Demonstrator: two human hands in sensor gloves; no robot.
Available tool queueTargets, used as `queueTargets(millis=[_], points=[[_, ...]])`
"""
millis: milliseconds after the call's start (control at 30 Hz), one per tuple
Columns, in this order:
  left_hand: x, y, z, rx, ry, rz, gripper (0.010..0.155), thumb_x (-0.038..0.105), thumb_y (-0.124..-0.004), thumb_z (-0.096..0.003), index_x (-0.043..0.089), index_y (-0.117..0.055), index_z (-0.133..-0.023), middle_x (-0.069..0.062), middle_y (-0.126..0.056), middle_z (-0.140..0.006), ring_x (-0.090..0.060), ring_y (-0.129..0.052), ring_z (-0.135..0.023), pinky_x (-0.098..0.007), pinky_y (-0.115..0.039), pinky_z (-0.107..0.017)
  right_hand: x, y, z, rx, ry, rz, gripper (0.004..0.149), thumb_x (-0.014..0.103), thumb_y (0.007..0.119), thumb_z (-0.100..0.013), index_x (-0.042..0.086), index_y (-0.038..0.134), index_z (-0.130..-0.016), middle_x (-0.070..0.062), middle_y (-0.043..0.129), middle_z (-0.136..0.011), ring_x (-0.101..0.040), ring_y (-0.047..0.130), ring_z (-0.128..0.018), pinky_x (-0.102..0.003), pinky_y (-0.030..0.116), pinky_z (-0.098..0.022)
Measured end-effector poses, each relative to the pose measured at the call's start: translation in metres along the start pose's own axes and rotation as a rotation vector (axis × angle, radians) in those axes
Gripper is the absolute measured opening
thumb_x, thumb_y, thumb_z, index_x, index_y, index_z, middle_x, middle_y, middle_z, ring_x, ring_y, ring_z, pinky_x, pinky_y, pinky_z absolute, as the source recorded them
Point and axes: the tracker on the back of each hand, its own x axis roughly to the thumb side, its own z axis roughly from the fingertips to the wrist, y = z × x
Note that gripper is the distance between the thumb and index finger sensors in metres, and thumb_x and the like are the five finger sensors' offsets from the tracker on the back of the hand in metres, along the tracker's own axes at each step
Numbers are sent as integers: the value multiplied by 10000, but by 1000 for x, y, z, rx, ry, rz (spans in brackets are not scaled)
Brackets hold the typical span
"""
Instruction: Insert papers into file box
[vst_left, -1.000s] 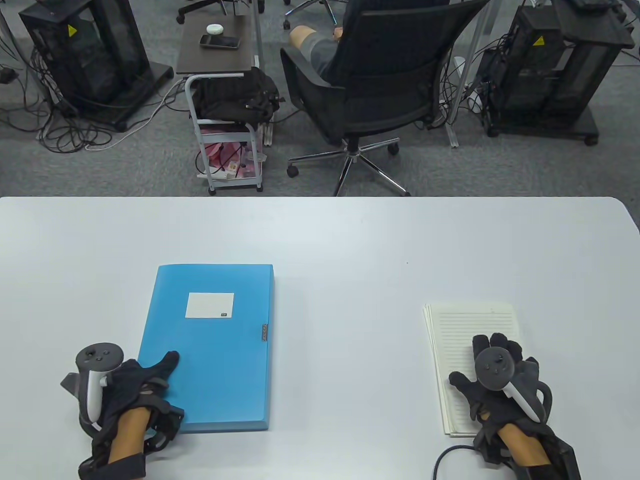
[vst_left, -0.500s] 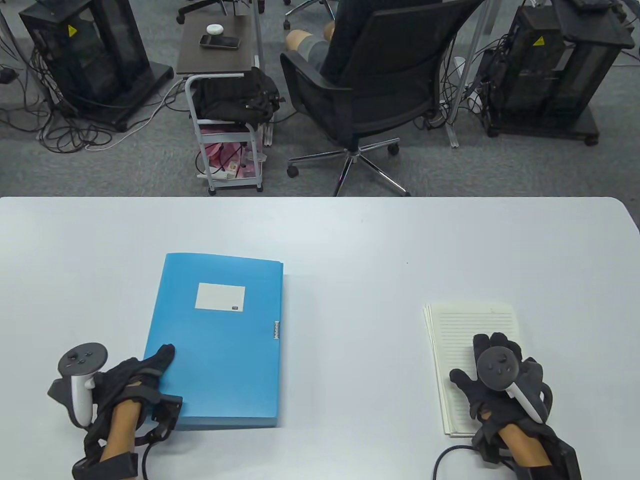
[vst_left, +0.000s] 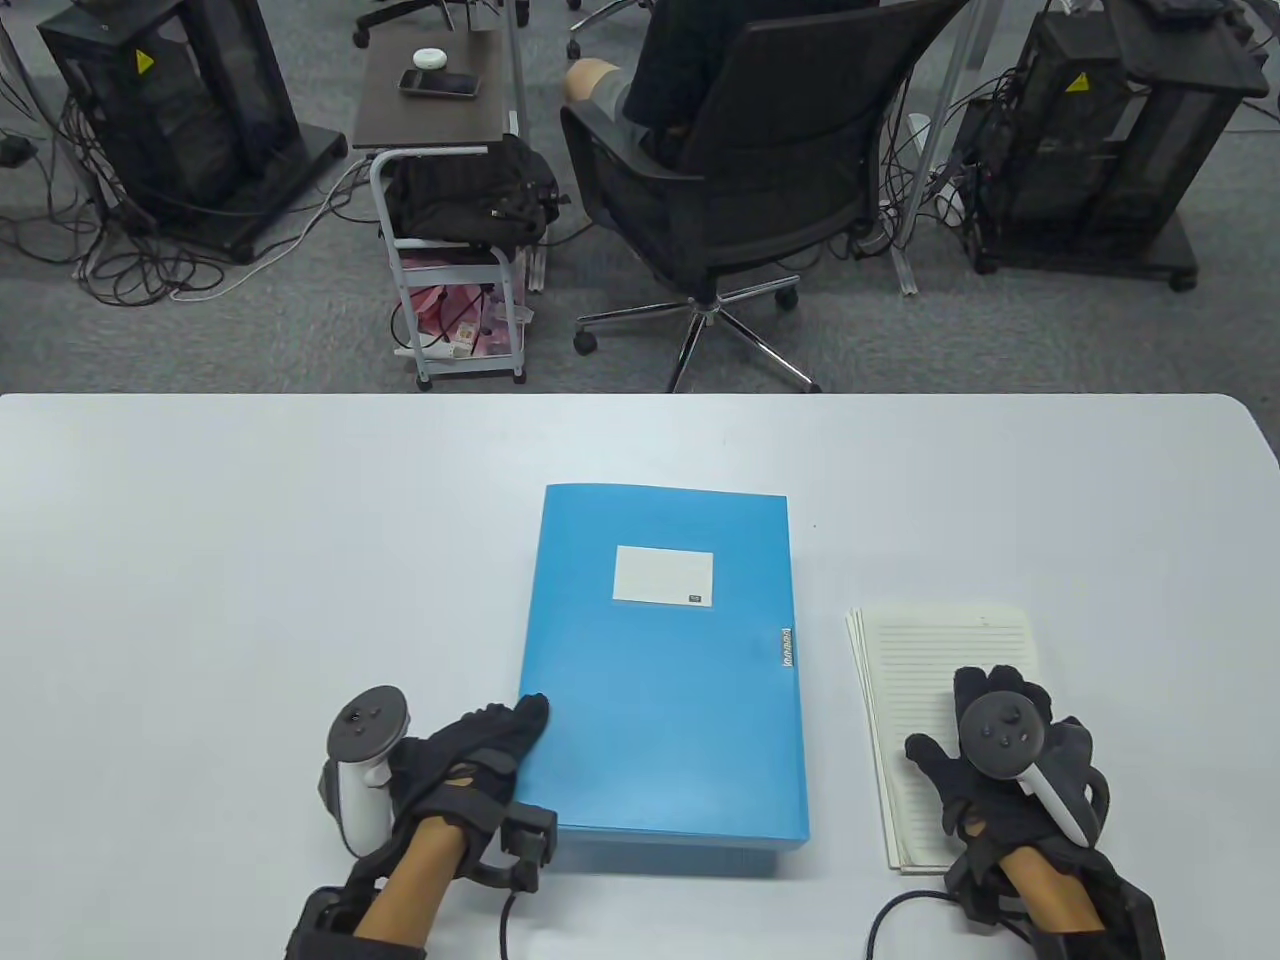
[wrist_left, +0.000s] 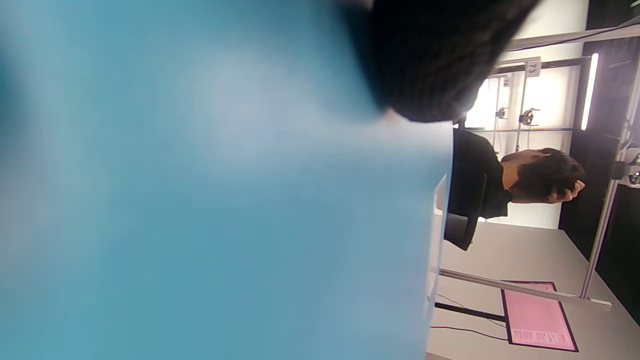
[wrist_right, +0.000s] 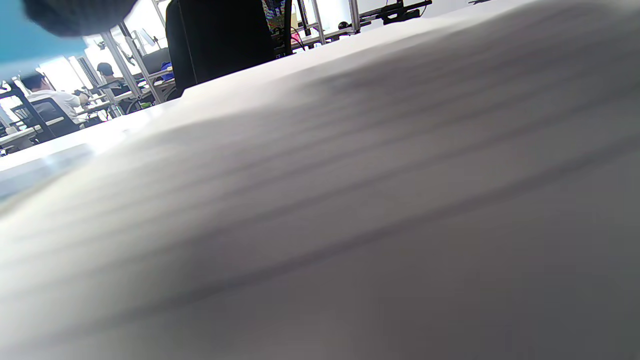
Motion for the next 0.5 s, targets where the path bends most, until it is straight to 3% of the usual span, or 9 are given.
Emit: queueTargets(millis=[300,500], points=[[-20,-33,-7,-23,10,-36,532,505,-787,-390,3,-898,-529,-250,-649,-926,-485,-835,-763,-563,-801,-522,1,3,0,6,-9,4,841,592,599,-393,209,156,-996,-162,39,-1079,-465,100,-989,-743,87,-626],[-19,-38,-3,33,-18,-166,602,522,-760,-398,-15,-746,-672,-260,-490,-991,-448,-825,-789,-561,-759,-558,1,4,2,8,-21,-1,838,590,598,-394,206,160,-997,-163,41,-1079,-465,104,-989,-744,91,-626]])
